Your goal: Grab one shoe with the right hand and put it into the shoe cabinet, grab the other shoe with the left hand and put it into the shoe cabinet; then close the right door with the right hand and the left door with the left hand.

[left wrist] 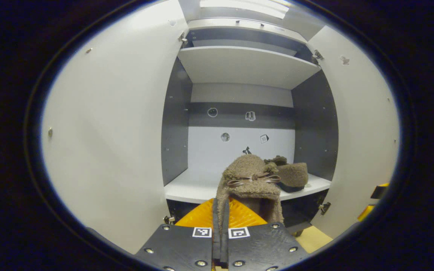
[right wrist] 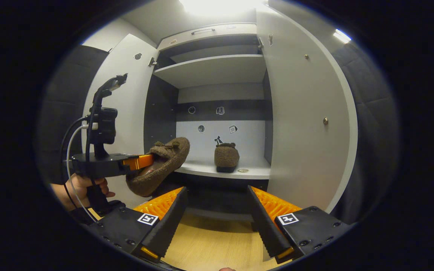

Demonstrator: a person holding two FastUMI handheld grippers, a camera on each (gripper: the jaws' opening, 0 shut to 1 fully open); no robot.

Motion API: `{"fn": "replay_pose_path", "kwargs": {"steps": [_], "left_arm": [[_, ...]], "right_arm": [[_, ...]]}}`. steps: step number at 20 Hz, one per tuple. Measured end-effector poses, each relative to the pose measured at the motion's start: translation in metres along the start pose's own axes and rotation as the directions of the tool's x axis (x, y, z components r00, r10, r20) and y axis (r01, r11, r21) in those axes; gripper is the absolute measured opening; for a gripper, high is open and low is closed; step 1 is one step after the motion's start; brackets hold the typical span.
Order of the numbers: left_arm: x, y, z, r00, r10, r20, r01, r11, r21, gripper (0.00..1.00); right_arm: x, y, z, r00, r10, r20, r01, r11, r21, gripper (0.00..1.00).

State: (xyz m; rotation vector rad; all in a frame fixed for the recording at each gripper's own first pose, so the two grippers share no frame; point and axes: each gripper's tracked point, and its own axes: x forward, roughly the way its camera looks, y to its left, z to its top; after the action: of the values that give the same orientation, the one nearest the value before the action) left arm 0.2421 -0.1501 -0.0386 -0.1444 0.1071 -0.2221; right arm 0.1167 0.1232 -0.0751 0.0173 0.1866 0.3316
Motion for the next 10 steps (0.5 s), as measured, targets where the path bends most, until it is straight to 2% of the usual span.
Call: {"fn": "replay_pose_path", "kwargs": {"steps": [10], "left_arm": [[0.084,-0.008,0.038,0.999,-0.027,0.045,0.026,0.999,0.024,0.01]], "right_arm": [[0.010,-0.007,-0.019,0.999,-0.029,-0.039,0.031,0.999,0.036,0.98]]}}
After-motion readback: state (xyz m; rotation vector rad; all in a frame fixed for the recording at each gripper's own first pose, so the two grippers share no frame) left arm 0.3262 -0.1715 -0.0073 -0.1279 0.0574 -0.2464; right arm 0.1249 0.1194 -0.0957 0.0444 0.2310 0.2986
